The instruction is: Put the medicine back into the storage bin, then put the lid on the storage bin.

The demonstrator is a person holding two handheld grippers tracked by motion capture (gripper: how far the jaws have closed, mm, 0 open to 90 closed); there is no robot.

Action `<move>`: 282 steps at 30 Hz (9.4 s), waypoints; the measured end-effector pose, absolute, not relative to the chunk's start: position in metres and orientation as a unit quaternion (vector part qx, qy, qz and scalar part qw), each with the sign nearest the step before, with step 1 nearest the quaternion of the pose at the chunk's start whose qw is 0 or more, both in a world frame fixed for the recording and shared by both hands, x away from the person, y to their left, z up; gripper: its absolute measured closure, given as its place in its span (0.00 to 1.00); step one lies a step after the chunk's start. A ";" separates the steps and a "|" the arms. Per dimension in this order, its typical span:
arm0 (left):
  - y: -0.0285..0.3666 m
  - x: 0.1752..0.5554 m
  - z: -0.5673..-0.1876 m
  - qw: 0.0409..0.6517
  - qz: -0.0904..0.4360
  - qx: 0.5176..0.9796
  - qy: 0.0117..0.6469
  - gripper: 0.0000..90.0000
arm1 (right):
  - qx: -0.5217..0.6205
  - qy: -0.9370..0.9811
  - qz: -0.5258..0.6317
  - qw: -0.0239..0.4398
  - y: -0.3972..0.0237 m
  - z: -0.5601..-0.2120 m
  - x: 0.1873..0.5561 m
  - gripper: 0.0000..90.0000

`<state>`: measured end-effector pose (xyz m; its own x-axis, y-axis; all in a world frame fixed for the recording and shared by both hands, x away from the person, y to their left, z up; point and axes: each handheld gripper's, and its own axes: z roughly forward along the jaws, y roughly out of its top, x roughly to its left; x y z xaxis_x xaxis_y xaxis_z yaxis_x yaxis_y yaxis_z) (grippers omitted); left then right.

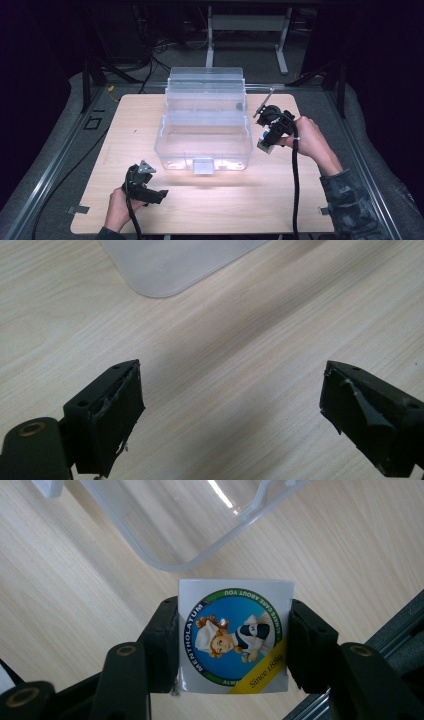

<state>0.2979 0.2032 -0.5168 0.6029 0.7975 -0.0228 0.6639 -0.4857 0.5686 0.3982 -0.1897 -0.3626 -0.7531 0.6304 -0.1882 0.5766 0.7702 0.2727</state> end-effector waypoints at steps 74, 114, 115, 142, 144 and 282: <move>0.203 0.298 -0.519 0.271 0.123 0.855 0.425 0.11 | 0.281 0.954 0.066 0.080 -0.112 -0.400 0.443 0.51; 0.203 0.298 -0.521 0.266 0.119 0.859 0.421 0.12 | 0.281 0.958 -0.051 0.006 -0.108 -0.434 0.463 0.51; 0.203 0.298 -0.521 0.266 0.119 0.859 0.421 0.12 | 0.283 0.958 -0.045 0.007 -0.108 -0.436 0.463 0.51; 0.203 0.298 -0.521 0.265 0.119 0.860 0.419 0.13 | 0.295 0.955 -0.006 -0.014 -0.107 -0.459 0.465 0.51; 0.203 0.298 -0.520 0.265 0.119 0.860 0.419 0.13 | 0.294 0.955 -0.013 -0.023 -0.107 -0.458 0.466 0.51; 0.139 0.460 -0.370 0.366 0.149 0.864 0.311 0.08 | 0.284 0.899 0.318 0.104 -0.160 -0.454 0.371 0.51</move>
<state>0.4604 0.1393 -0.3696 0.7627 0.6461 0.0299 0.4279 -0.5387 0.7258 0.3712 -0.1600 -0.4535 -0.8176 0.5757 -0.0058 0.4436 0.6364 0.6310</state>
